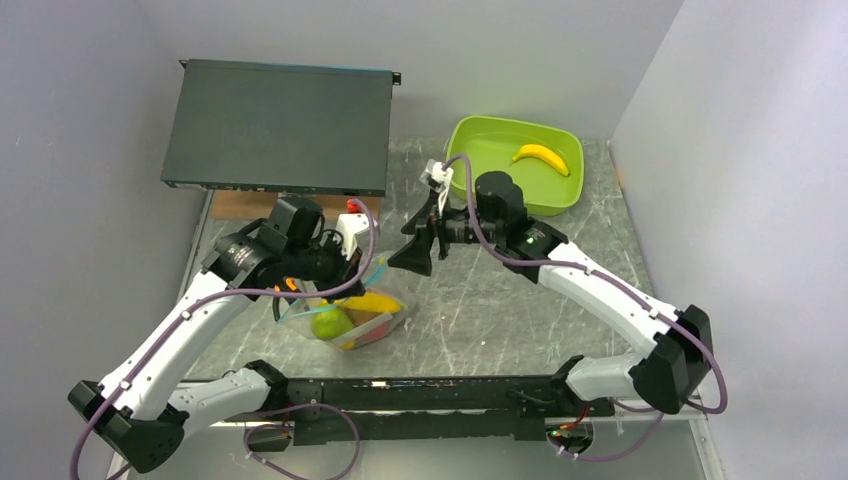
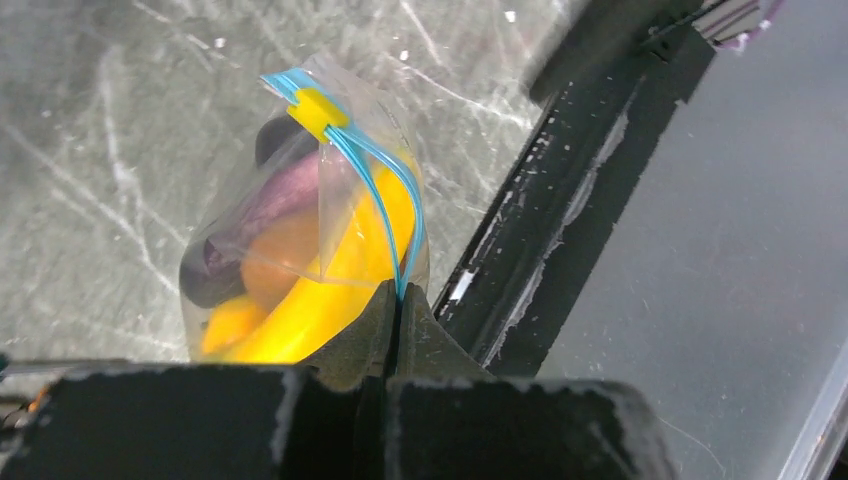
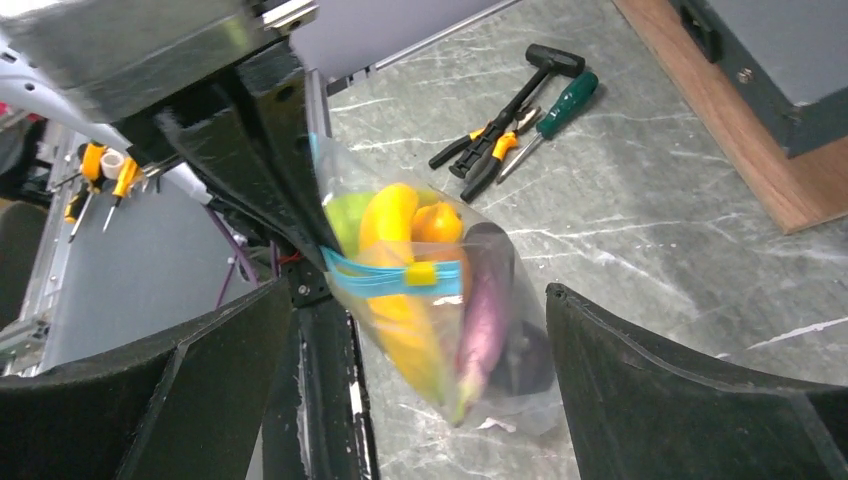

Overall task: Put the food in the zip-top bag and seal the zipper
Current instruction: Adjust the zipper food storage bag at the center of the board.

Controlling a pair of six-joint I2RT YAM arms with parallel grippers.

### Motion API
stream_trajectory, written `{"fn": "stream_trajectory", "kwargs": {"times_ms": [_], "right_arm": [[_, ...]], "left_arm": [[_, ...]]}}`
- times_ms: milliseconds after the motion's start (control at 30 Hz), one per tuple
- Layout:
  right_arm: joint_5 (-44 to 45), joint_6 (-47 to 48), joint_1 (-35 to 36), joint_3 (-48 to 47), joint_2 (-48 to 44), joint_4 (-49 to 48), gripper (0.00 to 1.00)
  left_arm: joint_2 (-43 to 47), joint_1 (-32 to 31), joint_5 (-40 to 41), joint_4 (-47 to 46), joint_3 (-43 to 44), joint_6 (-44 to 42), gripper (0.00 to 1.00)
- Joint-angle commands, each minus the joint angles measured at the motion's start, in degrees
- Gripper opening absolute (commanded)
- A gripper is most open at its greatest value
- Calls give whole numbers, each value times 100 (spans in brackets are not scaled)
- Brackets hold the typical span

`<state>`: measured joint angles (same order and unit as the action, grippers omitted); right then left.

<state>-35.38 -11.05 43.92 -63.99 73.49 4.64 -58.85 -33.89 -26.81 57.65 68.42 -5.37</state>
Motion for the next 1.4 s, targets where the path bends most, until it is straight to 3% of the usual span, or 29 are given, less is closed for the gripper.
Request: {"fn": "stream_trajectory", "kwargs": {"times_ms": [0, 233, 433, 533, 733, 800, 967, 1133, 1267, 1367], "right_arm": [[-1882, 49, -645, 9, 220, -659, 99], [-3134, 112, -933, 152, 659, -862, 99], [-3391, -309, -923, 293, 985, -1427, 97], [-3413, -728, -875, 421, 1103, -1969, 93], [-3424, -832, -569, 312, 1426, -1933, 84], [-3490, -1193, -521, 431, 1506, -2446, 80], [-3699, -1867, -494, 680, 1593, -3398, 65], [-3755, -1848, -490, 832, 1494, -3429, 38], [-3664, -2004, -491, 960, 1347, -3608, 27], [-3624, -2102, -490, 1020, 1249, -3653, 21]], "left_arm": [[124, 4, -913, -366, -137, -337, 0], [188, 6, -1037, -511, -272, -280, 0], [225, 8, -1170, -559, -349, -215, 0], [305, 3, -1164, -650, -379, -142, 0], [422, 1, -1215, -798, -453, 20, 0], [443, 0, -1193, -811, -497, 62, 0], [469, 4, -912, -830, -568, 218, 0], [677, 5, -600, -1079, -733, 488, 0], [826, -3, -447, -1241, -870, 767, 6], [866, 2, -352, -1291, -904, 869, 16]]}}
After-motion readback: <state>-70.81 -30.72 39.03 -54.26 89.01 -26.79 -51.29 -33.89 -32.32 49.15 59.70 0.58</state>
